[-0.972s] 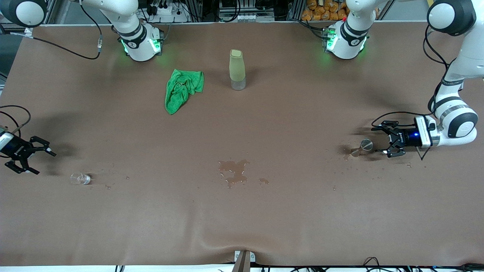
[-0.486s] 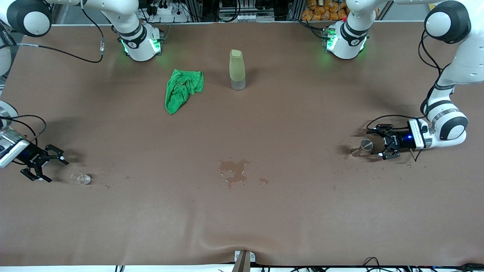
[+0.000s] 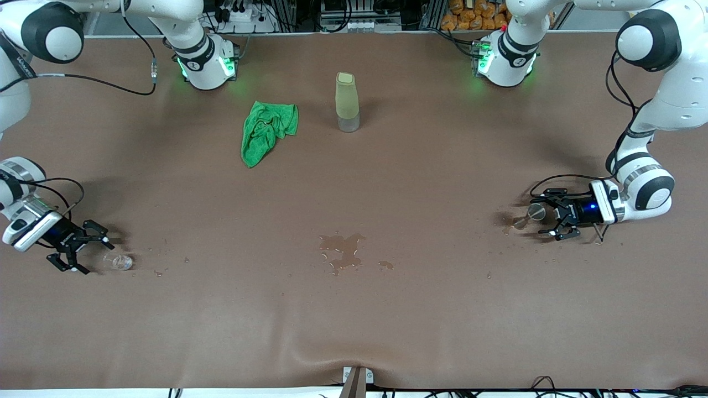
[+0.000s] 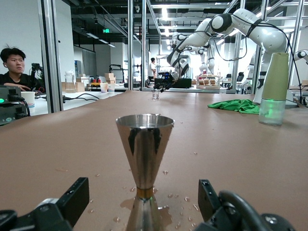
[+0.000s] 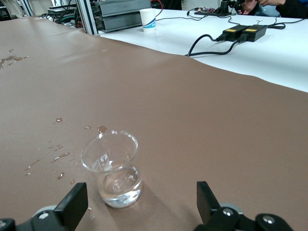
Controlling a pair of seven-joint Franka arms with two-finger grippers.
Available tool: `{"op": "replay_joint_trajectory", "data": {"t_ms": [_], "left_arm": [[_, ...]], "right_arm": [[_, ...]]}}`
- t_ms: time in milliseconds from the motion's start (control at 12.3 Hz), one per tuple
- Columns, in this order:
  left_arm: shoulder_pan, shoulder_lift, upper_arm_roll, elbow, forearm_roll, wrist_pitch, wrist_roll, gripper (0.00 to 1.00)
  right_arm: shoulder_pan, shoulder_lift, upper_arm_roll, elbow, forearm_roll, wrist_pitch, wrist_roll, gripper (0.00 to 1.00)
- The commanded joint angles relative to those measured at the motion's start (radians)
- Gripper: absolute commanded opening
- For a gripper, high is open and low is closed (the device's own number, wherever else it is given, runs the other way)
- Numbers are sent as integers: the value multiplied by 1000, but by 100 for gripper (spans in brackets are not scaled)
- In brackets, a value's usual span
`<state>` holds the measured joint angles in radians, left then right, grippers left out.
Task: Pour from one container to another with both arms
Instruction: 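Close the left gripper on the jigger while the right gripper reaches the beaker, then grasp the glass beaker with the right gripper and lift both cups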
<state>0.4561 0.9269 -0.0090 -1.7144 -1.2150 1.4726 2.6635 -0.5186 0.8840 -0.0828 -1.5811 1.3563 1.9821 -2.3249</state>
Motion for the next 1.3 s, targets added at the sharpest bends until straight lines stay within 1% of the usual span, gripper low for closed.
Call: {"op": "replay_joint_trajectory", "data": {"t_ms": [0, 81, 486, 729, 810, 972, 1134, 1215], "left_arm": [[-25, 15, 1, -2, -55, 9, 12, 100], [-34, 13, 1, -8, -67, 9, 13, 100], [-46, 29, 1, -8, -86, 21, 18, 100], [-45, 29, 3, -8, -81, 28, 36, 100], [-45, 29, 6, -5, -77, 32, 55, 81], [-42, 27, 7, -4, -75, 38, 62, 58], [-42, 27, 9, -4, -74, 40, 61, 44], [-42, 27, 10, -4, -74, 41, 61, 39]], "right_arm": [[11, 15, -2, 18, 40, 1, -22, 100], [17, 16, -2, 16, 65, 0, -25, 100], [26, 44, 0, 15, 106, -3, -67, 100], [49, 56, 0, 13, 199, -9, -115, 100], [54, 64, 0, 13, 217, -11, -122, 100], [58, 64, 0, 13, 230, -11, -122, 100], [58, 67, 0, 10, 230, -11, -123, 100], [58, 75, 0, 10, 230, -12, -131, 100]]}}
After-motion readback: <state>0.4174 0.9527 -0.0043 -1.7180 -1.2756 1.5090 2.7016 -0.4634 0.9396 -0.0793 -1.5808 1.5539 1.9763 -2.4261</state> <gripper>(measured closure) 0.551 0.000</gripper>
